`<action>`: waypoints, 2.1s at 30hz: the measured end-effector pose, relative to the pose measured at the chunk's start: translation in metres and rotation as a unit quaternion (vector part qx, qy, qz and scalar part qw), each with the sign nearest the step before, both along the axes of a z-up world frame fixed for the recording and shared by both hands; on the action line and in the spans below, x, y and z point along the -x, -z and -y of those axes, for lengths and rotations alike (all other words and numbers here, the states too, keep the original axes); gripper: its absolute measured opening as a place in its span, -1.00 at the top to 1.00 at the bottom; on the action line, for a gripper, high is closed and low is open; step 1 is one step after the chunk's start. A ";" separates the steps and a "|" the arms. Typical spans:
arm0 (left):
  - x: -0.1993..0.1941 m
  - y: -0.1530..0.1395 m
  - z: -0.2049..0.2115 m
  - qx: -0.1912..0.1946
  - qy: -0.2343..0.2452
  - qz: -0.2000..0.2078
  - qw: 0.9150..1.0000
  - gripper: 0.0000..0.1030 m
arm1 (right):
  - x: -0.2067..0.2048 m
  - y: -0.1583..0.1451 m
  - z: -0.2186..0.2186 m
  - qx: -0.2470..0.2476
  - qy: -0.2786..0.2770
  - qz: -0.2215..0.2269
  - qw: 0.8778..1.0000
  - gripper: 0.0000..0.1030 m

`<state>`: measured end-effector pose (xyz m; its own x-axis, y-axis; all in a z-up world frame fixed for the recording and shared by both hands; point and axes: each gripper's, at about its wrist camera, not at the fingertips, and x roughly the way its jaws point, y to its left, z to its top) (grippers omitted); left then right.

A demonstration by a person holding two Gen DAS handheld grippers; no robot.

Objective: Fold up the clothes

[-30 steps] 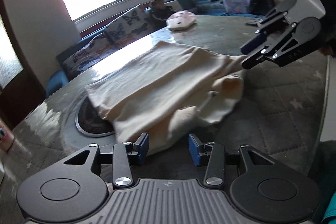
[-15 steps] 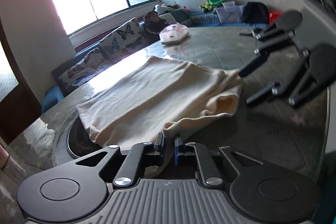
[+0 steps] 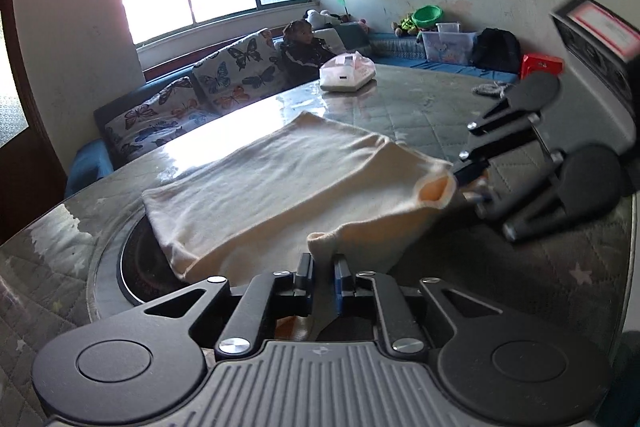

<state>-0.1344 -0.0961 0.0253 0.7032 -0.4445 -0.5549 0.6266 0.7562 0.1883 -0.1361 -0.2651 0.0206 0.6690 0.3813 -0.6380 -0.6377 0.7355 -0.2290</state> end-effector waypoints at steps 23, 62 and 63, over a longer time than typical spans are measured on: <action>0.017 0.004 -0.010 -0.031 0.035 -0.005 0.999 0.88 | 0.012 -0.023 0.007 -0.045 0.014 0.005 0.999 0.83; -0.055 -0.033 0.010 -0.026 0.019 0.005 0.999 0.89 | -0.057 -0.077 0.021 -0.048 0.042 -0.058 0.996 0.83; -0.068 -0.024 0.015 -0.036 0.007 0.002 0.999 0.89 | -0.069 -0.068 0.020 -0.048 0.056 -0.062 0.995 0.82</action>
<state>-0.0667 -0.1112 0.0494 0.6995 -0.4137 -0.5828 0.6362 0.7319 0.2441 -0.0670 -0.2853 0.0883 0.6293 0.3726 -0.6821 -0.5696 0.8181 -0.0786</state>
